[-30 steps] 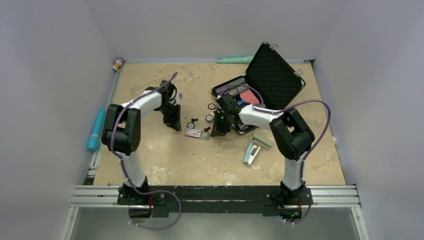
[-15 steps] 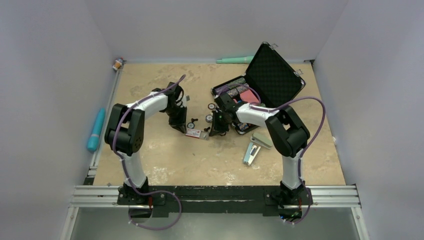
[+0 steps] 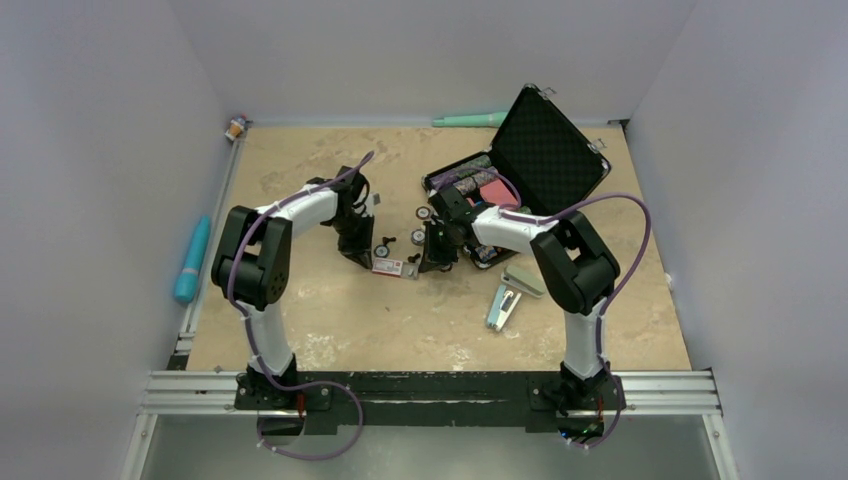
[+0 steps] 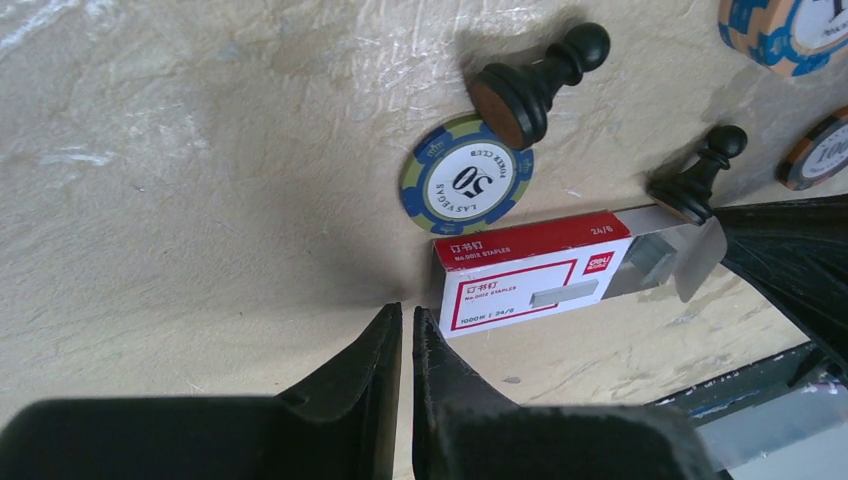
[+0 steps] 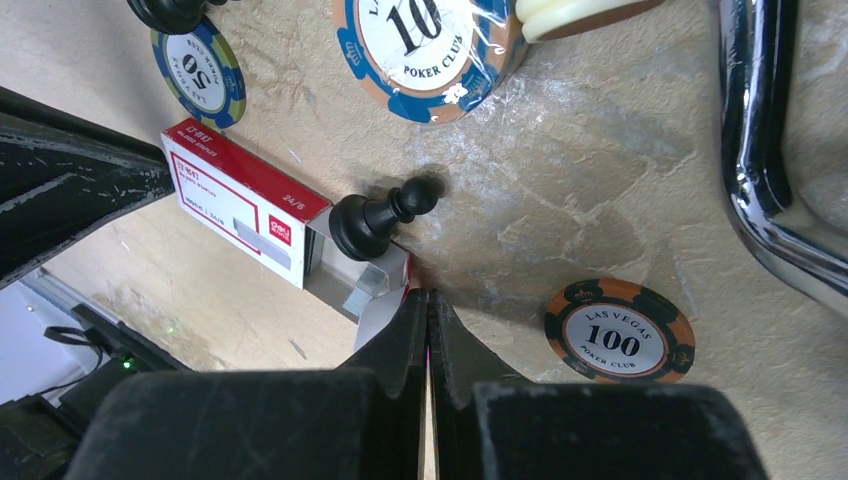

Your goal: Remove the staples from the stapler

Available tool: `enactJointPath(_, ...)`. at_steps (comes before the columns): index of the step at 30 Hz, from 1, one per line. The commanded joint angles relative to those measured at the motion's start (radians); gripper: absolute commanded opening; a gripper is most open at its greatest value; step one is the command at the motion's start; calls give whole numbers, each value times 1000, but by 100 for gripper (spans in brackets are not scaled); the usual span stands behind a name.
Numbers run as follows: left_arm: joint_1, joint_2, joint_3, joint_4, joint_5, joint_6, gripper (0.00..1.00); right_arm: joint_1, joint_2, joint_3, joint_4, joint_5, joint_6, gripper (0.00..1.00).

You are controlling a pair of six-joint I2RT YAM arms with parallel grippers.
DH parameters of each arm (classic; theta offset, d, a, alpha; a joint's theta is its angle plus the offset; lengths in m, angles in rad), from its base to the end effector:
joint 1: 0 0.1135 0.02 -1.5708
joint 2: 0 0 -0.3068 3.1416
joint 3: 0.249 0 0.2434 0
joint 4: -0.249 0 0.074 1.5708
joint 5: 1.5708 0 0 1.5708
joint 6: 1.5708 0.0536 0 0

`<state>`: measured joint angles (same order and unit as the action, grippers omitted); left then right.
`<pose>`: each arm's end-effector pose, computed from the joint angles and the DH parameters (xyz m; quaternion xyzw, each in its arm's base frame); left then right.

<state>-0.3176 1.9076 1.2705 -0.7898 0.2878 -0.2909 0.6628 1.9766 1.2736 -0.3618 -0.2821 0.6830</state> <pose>0.3417 -0.1283 0.1869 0.0235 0.9869 -0.1578 0.0250 0.3224 0.2706 0.1789 -0.0255 0.9589 0.2609 0.1090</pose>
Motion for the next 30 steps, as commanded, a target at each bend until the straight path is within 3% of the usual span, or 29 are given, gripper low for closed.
enactJointPath(1,-8,-28,11,4,-45,29,13,3,1,14,12,-22,-28,0)
enactJointPath(6,-8,-36,54,-68,-133,29,13,4,0,12,11,-20,-36,0)
enactJointPath(30,-55,27,10,26,-6,-29,13,3,28,33,9,-31,-74,0)
